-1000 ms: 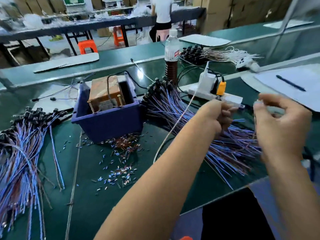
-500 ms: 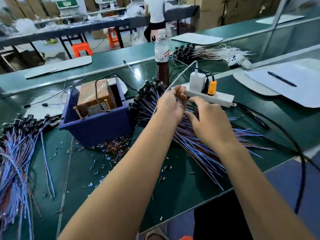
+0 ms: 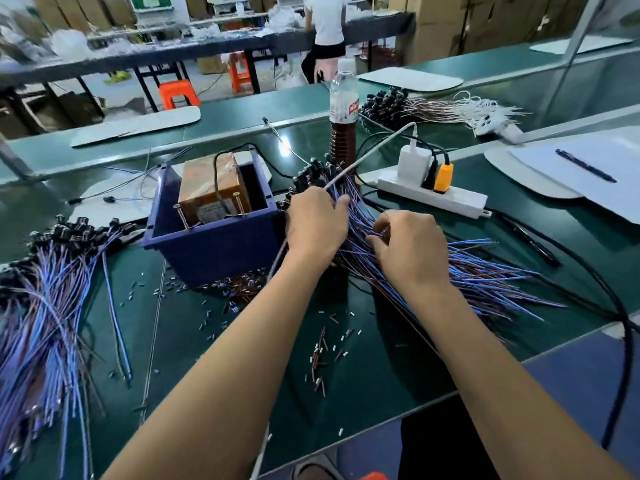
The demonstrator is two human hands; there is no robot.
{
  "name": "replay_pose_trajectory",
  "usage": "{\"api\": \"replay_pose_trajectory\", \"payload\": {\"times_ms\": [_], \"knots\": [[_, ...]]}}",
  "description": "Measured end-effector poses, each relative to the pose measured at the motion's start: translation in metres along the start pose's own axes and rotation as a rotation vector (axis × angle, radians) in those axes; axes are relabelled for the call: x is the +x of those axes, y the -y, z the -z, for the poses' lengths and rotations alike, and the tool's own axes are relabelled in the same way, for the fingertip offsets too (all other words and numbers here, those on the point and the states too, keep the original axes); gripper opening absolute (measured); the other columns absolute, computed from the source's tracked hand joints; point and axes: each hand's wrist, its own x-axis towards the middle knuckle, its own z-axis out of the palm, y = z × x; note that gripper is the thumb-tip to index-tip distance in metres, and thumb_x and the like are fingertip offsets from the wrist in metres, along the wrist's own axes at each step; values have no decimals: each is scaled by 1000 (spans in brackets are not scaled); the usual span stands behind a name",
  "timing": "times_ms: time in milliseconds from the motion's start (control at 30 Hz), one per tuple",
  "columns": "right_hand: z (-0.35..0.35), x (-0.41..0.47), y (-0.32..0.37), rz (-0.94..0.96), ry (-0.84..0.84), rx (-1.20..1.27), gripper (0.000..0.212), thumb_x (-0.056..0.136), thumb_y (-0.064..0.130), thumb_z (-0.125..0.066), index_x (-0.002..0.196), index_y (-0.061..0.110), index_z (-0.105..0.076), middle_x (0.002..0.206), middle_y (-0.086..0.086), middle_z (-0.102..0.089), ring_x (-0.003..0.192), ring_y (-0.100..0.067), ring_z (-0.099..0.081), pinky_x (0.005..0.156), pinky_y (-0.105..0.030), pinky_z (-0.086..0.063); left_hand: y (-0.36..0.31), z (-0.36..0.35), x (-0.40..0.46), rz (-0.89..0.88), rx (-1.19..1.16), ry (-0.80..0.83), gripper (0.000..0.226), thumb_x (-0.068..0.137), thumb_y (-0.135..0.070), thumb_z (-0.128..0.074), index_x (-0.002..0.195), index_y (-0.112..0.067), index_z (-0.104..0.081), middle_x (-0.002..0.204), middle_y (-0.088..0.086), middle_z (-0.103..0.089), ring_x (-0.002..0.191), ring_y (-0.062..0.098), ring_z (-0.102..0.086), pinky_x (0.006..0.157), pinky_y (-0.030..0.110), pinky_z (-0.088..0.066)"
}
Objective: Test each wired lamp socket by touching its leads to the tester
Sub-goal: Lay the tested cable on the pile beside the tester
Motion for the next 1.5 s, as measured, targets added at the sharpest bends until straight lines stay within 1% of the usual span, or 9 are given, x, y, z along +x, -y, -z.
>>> {"api": "replay_pose_trajectory", "payload": {"times_ms": [200,333,500,667,800,933,1067,1233,1500], "knots": [[3,-10,31,97,-249,143,13,94,26,-73,95,14,-75,90,-5,-72,83,-28,-65,69,-34,-44,19,45,-40,-233,-310,40,45,99,-34,-66,64,-7,-68,55,7,-60,51,12,-48,54,34,-41],[-4,-36,91,260,-269,324,12,96,21,-68,92,12,-72,90,-6,-70,79,-27,-63,71,-40,-48,63,86,-74,-361,-337,-331,48,99,-25,-63,56,-11,-47,49,-6,-38,49,8,-33,49,31,-29],[-35,-75,170,478,115,329,13,96,28,-68,89,18,-71,83,0,-72,78,-27,-67,70,-42,-56,159,145,-75,4,87,-762,37,95,-27,-62,61,-15,-54,54,0,-48,54,19,-40,51,30,-24],[-76,-87,231,532,596,169,19,93,40,-70,95,21,-72,95,-6,-73,91,-34,-68,81,-39,-58,244,197,-71,587,555,-500,51,88,-43,-72,120,-6,-59,124,26,-61,120,42,-50,97,48,-40],[-105,-78,259,541,807,-10,41,89,60,-72,104,25,-57,110,-6,-67,104,-31,-60,87,-39,-50,265,202,-72,693,483,-343,48,94,-35,-66,127,-2,-54,131,25,-59,125,43,-50,100,47,-41],[-117,-77,264,565,803,-87,52,92,70,-60,103,21,-50,103,-6,-65,102,-34,-57,92,-46,-52,268,204,-75,642,376,-573,24,98,-24,-61,114,-8,-68,119,18,-66,118,40,-52,96,45,-42],[-117,-78,259,528,826,-13,53,97,74,-45,100,22,-51,95,-2,-62,94,-29,-57,81,-42,-49,251,202,-72,472,-171,-787,9,100,-15,-55,97,-12,-64,92,3,-67,82,19,-60,75,35,-48],[-110,-73,253,418,910,451,51,106,59,-39,96,14,-60,91,-5,-66,90,-26,-61,88,-51,-51,218,186,-63,331,-1486,-508,23,109,-3,-41,91,-13,-50,71,4,-61,54,11,-49,49,19,-42],[-102,-88,245,366,879,782,40,109,24,-54,75,7,-66,77,-18,-68,71,-20,-54,75,-50,-51,215,186,-62,234,-1864,-473,20,107,-4,-44,91,-14,-52,74,5,-71,68,16,-63,64,20,-56]]}}
